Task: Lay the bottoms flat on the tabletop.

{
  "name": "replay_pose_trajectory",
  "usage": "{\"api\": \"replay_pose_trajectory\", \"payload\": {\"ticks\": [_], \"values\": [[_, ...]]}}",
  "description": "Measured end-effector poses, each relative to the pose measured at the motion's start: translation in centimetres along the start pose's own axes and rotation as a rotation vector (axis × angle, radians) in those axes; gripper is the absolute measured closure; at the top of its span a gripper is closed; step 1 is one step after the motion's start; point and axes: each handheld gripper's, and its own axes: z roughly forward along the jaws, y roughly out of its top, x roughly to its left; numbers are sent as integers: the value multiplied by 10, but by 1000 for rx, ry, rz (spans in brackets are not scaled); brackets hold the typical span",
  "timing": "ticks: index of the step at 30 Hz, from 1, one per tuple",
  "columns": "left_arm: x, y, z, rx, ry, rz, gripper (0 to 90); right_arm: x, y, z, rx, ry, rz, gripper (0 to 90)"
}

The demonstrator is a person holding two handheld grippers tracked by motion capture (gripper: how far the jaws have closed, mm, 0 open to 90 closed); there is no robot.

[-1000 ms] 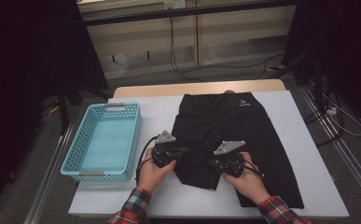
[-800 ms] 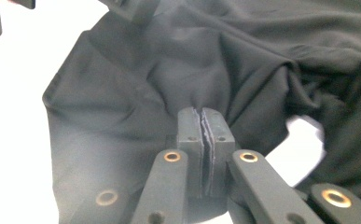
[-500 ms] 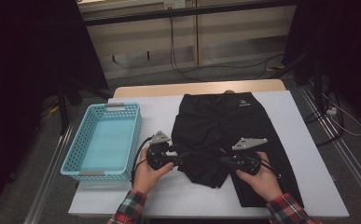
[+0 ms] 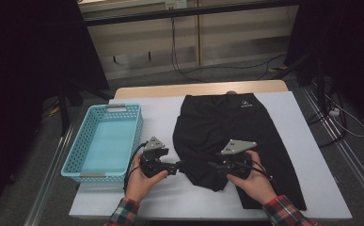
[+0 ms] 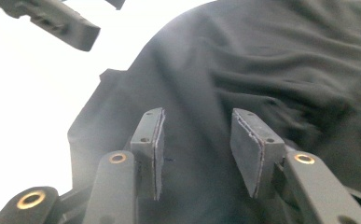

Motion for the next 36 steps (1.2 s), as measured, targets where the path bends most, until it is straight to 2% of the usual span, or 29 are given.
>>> {"api": "replay_pose_trajectory", "payload": {"ticks": [4, 7, 10, 13, 14, 15, 16, 18, 21, 24, 32, 36], "values": [[1, -1, -1, 1, 9, 1, 150, 11, 4, 12, 22, 67, -25, 588], [2, -2, -1, -1, 6, 1, 148, 13, 6, 21, 24, 94, -33, 587], [2, -2, -1, -7, 5, 0, 146, 14, 5, 31, 28, 120, -21, 585], [1, -2, 0, -6, 0, -3, 146, 17, 3, 37, 66, 116, -48, 609], [1, -2, 0, -3, 0, 4, 146, 18, 2, 39, 87, 119, -56, 644], [1, -2, 0, -1, -1, 2, 146, 19, 1, 40, 80, 114, -68, 691], [1, -2, 0, 0, -1, 7, 146, 20, 1, 40, 81, 121, -76, 780], [0, -2, 1, 1, -2, 4, 146, 19, 2, 40, 84, 122, -82, 890], [-1, -1, 1, 2, -2, 12, 146, 17, 3, 41, 93, 122, -66, 900], [-1, -1, 2, 5, -6, 14, 146, 12, 6, 37, 79, 105, -54, 900], [-4, -2, 4, 20, -19, 22, 138, -18, 8, 18, -14, 79, 82, 900], [-8, -2, 7, 21, -39, 21, 134, -26, 5, 14, -14, 39, 95, 900]]}}
